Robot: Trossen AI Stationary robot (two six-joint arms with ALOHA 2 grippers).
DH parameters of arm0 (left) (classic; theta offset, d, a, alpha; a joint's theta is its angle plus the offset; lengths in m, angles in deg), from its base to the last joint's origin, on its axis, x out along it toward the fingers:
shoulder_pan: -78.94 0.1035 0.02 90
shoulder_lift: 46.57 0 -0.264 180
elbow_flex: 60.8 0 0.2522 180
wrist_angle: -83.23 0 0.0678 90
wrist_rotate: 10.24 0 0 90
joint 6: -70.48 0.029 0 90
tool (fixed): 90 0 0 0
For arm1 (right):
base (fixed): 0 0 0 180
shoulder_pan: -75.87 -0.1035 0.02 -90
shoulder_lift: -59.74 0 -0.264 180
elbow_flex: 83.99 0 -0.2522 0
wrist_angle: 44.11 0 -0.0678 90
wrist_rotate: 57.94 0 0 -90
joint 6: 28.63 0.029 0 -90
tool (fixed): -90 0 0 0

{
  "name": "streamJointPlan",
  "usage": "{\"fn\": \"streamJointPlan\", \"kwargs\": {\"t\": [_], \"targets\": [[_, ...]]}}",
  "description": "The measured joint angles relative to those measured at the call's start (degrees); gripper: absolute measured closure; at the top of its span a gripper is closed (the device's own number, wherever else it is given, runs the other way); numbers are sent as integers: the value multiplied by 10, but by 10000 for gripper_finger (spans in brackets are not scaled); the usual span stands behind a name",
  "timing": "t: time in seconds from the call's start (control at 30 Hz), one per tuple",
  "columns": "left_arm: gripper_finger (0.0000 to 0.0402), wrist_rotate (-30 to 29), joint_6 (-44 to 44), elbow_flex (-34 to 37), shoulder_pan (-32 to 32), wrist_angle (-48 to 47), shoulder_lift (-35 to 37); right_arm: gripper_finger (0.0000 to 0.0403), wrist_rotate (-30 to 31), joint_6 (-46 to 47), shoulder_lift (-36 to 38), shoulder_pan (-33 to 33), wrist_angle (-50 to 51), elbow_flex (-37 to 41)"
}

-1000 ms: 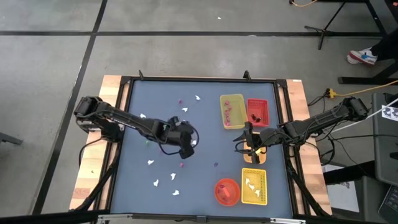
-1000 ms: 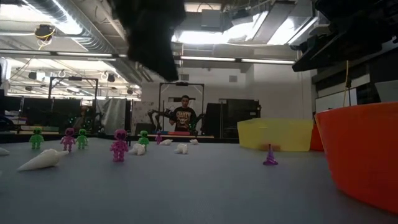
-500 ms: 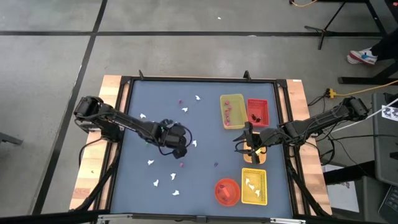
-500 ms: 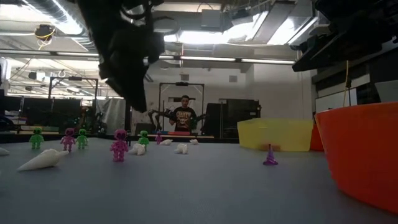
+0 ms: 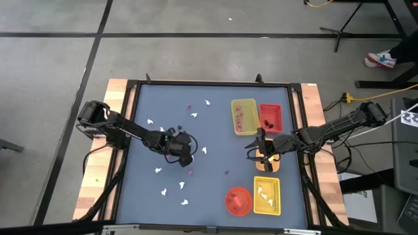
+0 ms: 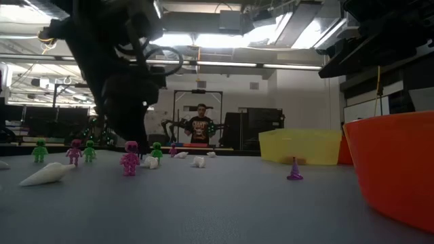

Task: Sort Halloween decoration
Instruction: Put the green skeleton toy into the middle yellow bin

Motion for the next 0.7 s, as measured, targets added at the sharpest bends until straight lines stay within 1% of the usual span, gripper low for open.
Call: {"fn": "streamJointPlan", "kwargs": {"t": [0.2, 0.3, 0.5, 0.7], "targets": [[279, 0, 0, 26, 14, 59, 0, 191, 0, 0, 0, 0, 0, 0], [279, 1, 3, 28, 19, 70, 0, 191, 0, 0, 0, 0, 0, 0], [279, 16, 45, 28, 21, 91, 0, 191, 0, 0, 0, 0, 0, 0], [279, 14, 46, 28, 21, 108, 0, 191, 0, 0, 0, 0, 0, 0]]}}
